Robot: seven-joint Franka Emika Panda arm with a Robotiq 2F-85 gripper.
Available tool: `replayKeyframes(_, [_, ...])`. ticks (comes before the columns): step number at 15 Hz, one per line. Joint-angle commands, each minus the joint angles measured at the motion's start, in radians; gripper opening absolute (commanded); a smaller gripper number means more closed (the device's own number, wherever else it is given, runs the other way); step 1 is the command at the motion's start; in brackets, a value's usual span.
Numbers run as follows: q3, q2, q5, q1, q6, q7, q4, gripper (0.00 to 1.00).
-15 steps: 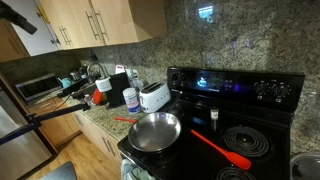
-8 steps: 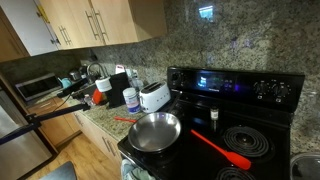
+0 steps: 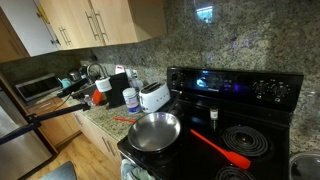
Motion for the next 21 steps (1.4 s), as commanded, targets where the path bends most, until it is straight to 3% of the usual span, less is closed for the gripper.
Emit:
replayKeyframes(1, [0.013, 0.001, 0.034, -0.032, 0.004, -0.028, 0.004, 1.0])
replayKeyframes(5, [0.025, 0.037, 0.057, -0.025, 0.008, -0.008, 0.008, 1.0])
replayKeyframes(7, [0.047, 0.084, 0.101, -0.043, 0.04, 0.035, 0.011, 1.0])
replayKeyframes(10, [0.073, 0.161, 0.079, -0.113, 0.072, 0.063, 0.069, 1.0])
replayKeyframes(15, [0.062, 0.255, -0.018, -0.241, 0.218, 0.058, 0.159, 1.0])
replayKeyframes(21, [0.005, 0.415, -0.027, -0.257, 0.463, 0.0, 0.251, 1.0])
